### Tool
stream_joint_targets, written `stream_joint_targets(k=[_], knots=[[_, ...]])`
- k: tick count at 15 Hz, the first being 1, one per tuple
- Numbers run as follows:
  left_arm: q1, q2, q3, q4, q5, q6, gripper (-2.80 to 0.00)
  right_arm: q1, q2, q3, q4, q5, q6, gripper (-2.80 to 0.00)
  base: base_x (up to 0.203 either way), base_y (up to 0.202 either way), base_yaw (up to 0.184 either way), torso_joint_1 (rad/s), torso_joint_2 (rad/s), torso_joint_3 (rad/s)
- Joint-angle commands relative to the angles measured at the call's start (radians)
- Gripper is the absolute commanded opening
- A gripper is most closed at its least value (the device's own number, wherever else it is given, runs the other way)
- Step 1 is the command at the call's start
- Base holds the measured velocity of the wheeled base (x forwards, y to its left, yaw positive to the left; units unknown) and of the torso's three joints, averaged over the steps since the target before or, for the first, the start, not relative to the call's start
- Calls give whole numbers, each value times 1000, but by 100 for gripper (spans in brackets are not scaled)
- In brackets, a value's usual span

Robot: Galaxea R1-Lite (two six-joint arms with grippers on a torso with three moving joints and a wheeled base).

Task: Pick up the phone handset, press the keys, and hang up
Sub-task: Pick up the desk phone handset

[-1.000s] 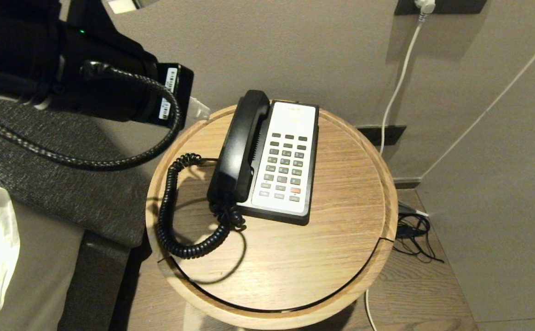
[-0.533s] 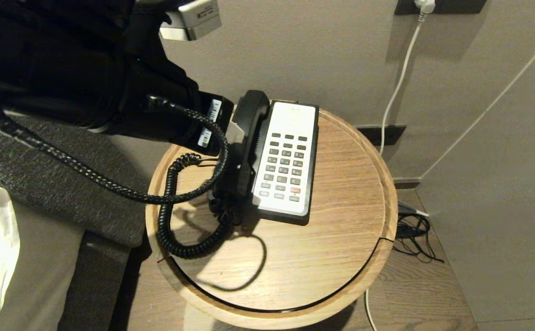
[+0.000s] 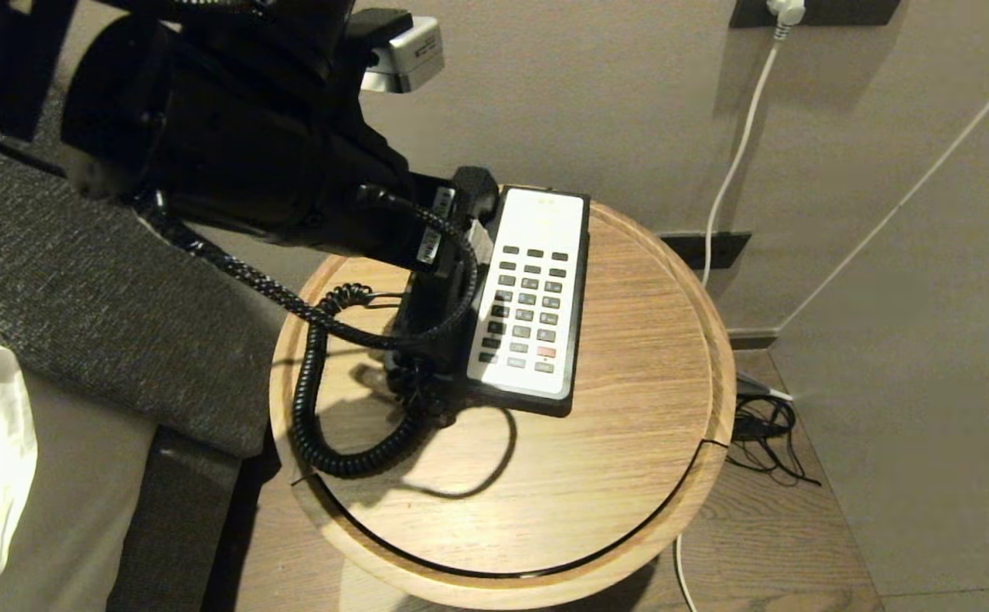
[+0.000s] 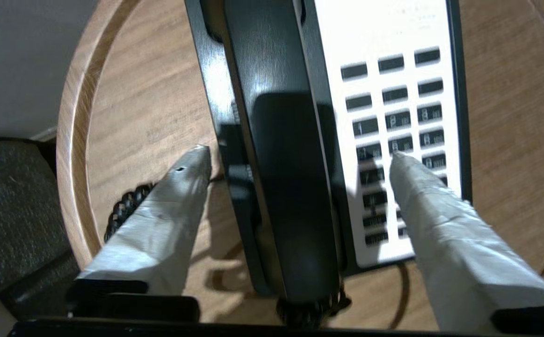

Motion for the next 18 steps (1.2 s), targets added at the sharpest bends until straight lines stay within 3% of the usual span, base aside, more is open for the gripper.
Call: stream_joint_targets(k=[1,3,14,15,18], knots=[[2,41,-17,-1,20,-1,0,0,0,0,-1,0,0,-280,0,0,0,0,0,0],[9,59,-14,-1,47,-1,0,0,0,0,-1,0,0,-280,0,0,0,0,0,0],[61,105,-26,-1,50,-9,0,0,0,0,-1,0,0,-280,0,0,0,0,0,0],[61,107,-30,-2,52,-9,-280,0,0,0,-1,0,-1,-280,0,0,0,0,0,0],[61,108,-44,-6,39,-10,-280,0,0,0,-1,0,0,-280,0,0,0,0,0,0]])
